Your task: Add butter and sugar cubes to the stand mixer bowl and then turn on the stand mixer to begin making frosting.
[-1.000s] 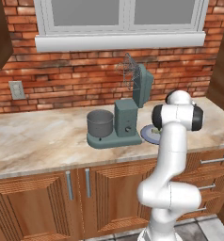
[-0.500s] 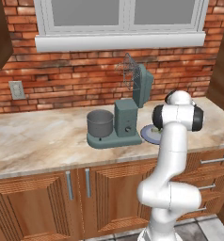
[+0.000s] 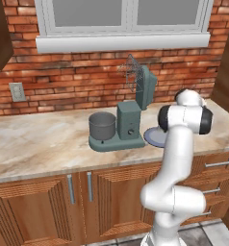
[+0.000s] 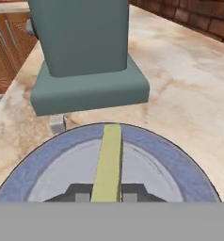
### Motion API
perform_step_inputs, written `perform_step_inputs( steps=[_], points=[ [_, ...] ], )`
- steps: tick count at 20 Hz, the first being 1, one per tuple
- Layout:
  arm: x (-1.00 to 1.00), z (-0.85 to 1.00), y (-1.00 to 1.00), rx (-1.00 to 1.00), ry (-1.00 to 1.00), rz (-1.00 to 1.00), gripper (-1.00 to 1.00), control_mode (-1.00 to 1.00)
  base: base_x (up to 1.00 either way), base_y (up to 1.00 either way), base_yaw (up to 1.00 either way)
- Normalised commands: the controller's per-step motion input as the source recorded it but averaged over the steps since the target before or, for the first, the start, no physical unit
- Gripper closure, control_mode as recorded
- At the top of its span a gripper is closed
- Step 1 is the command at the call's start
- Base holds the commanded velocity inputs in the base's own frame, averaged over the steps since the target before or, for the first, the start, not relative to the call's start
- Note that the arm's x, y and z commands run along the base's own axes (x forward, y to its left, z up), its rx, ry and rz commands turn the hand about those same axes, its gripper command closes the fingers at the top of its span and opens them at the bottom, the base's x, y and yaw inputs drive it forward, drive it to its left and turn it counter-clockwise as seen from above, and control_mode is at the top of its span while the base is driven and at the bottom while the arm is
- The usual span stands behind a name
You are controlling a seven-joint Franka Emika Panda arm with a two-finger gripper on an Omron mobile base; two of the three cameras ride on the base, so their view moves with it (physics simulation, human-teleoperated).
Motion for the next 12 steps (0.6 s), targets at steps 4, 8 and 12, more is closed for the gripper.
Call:
perform_step_inputs(
  steps=[4, 8, 12],
  points=[
    [-0.89, 1.0, 0.0, 0.11, -0.18, -0.01, 1.0, -1.0, 0.0, 0.0, 0.0],
    [-0.99, 1.0, 0.04, 0.01, -0.15, 0.0, 1.0, -1.0, 0.0, 0.0, 0.0],
    [-1.0, 1.0, 0.28, -0.1, -0.11, 0.0, 1.0, -1.0, 0.0, 0.0, 0.0]
  ],
)
